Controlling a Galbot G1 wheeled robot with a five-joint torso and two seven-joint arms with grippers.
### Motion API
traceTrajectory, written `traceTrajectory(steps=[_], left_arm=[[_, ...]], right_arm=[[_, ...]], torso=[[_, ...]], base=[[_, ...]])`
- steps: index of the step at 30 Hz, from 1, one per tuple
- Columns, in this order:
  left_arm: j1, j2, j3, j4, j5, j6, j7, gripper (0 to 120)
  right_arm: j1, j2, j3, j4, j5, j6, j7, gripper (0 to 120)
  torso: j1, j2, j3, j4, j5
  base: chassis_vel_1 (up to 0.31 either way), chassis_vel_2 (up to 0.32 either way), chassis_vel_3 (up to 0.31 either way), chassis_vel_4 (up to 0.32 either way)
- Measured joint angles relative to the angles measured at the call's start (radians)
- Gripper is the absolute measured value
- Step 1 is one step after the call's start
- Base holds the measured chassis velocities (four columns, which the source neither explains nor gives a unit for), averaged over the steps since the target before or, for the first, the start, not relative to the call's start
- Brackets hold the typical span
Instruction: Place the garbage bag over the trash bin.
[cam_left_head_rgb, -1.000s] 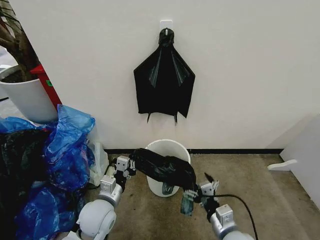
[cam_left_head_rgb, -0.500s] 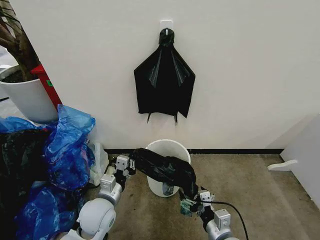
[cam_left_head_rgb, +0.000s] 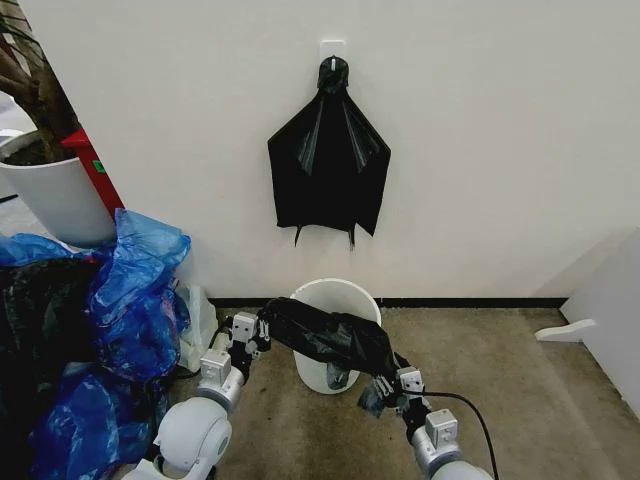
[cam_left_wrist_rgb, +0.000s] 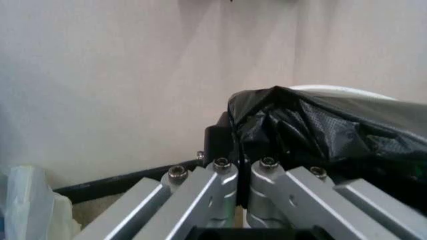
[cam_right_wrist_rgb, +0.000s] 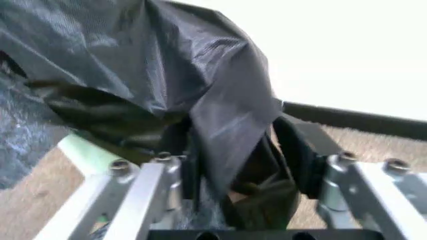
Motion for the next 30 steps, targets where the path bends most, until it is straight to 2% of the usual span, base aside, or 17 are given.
traceTrajectory(steps=[4, 6, 7, 9, 12, 19, 22, 25, 30], left_arm=[[0.006, 0.001, -0.009, 0.013, 0.049, -0.032, 0.024, 0], [0.007, 0.001, -0.009, 0.013, 0.052, -0.035, 0.025, 0], [0.012, 0.001, -0.01, 0.015, 0.064, -0.05, 0.035, 0], [0.019, 0.003, -0.012, 0.013, 0.069, -0.065, 0.048, 0], [0.035, 0.012, -0.019, -0.018, 0.06, -0.069, 0.06, 0], [0.057, 0.032, -0.03, -0.068, 0.03, -0.049, 0.067, 0], [0.067, 0.043, -0.035, -0.09, 0.013, -0.033, 0.067, 0], [0.079, 0.079, -0.05, -0.151, -0.034, 0.021, 0.075, 0], [0.123, 0.083, -0.088, -0.155, -0.053, 0.048, 0.083, 0]], right_arm=[[0.008, -0.022, 0.007, 0.053, 0.011, 0.0, 0.01, 15], [0.009, -0.025, 0.007, 0.058, 0.015, -0.002, 0.01, 14], [0.011, -0.035, 0.007, 0.078, 0.039, -0.016, 0.01, 7], [0.009, -0.049, 0.007, 0.117, 0.093, -0.047, 0.014, 0], [-0.005, -0.075, 0.012, 0.191, 0.199, -0.098, 0.026, 0], [-0.018, -0.094, 0.021, 0.266, 0.262, -0.129, 0.036, 0], [-0.021, -0.1, 0.022, 0.299, 0.288, -0.142, 0.045, 0], [-0.034, -0.094, 0.012, 0.365, 0.342, -0.183, 0.08, 0], [-0.05, -0.066, -0.004, 0.333, 0.347, -0.196, 0.09, 0]], torso=[[0.0, 0.0, 0.0, 0.0, 0.0], [0.0, 0.0, 0.0, 0.0, 0.0], [0.0, 0.0, 0.0, 0.0001, 0.0], [0.0, 0.0, 0.0, 0.0001, 0.0001], [0.0, 0.0, 0.0, 0.0001, 0.0], [0.0, 0.0, 0.0, 0.0, 0.0], [0.0, 0.0, 0.0, 0.0001, 0.0], [0.0, 0.0, 0.0, 0.0, -0.0001], [0.0, 0.0, 0.0, 0.0, -0.0002]], base=[[0.0, 0.0, 0.0, 0.0], [0.0, 0.0, 0.0, 0.0], [0.0, 0.0, 0.0, 0.0], [0.0, 0.0, 0.0, 0.0], [0.0, 0.0, 0.0, 0.0], [0.0, 0.0, 0.0, 0.0], [0.0, 0.0, 0.0, 0.0], [0.0, 0.0, 0.0, 0.0], [0.0, 0.0, 0.0, 0.0]])
